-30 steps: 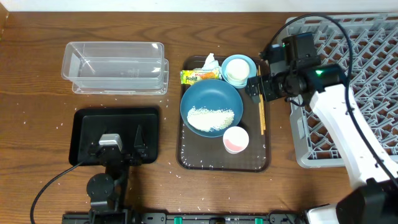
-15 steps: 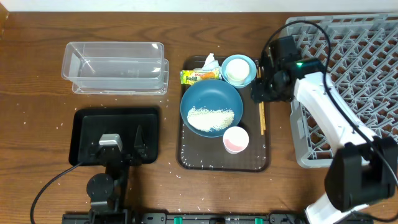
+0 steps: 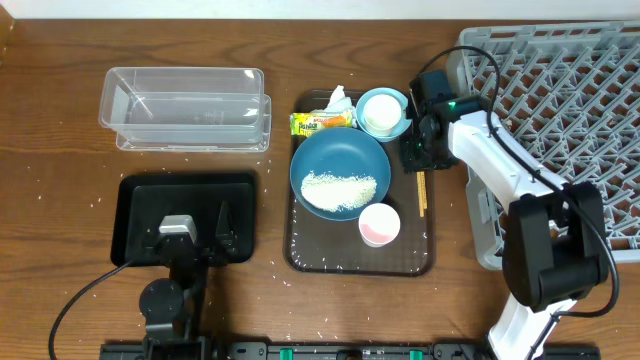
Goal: Sort waste into correct bins and load items into the dishwasher rack
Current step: 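Move the right gripper over the tray toward the white cup, then grasp the white cup inside the light-blue bowl with the right gripper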
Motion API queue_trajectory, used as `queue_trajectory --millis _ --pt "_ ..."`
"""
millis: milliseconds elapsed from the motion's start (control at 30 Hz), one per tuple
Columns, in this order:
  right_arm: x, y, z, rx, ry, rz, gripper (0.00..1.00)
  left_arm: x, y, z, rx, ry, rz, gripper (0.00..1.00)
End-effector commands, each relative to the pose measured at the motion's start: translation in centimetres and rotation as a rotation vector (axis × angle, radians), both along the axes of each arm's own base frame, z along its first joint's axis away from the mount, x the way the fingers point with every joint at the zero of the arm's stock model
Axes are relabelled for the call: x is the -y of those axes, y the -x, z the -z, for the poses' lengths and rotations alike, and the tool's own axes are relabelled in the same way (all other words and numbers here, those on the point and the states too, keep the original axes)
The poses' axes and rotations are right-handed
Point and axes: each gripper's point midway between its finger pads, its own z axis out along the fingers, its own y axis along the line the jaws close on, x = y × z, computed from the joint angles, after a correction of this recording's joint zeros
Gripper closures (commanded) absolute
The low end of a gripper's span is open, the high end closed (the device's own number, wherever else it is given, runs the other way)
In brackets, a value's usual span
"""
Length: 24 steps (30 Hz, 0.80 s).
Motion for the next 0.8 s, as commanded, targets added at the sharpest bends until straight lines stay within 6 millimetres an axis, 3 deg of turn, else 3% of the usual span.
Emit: queue_trajectory --millis 0,300,567,767 --pt "0.4 -0.9 0.5 0.025 0.062 0.031 0.57 0.1 0.0 1.6 -0.039 -0.008 0.005 0.02" --pt "-0.5 -1.4 2.3 0.022 0.055 0.016 0.56 0.1 0.0 1.6 -0.039 -0.008 0.005 0.02" --pt "-1.9 -1.5 2.3 0.043 0.048 -0.016 0.58 0.1 0.0 1.6 -0.039 -0.008 0.005 0.02" --pt "-1.9 -1.8 2.7 0.055 0.059 -0.016 0.57 0.1 0.0 1.6 -0.039 -0.008 0.005 0.02"
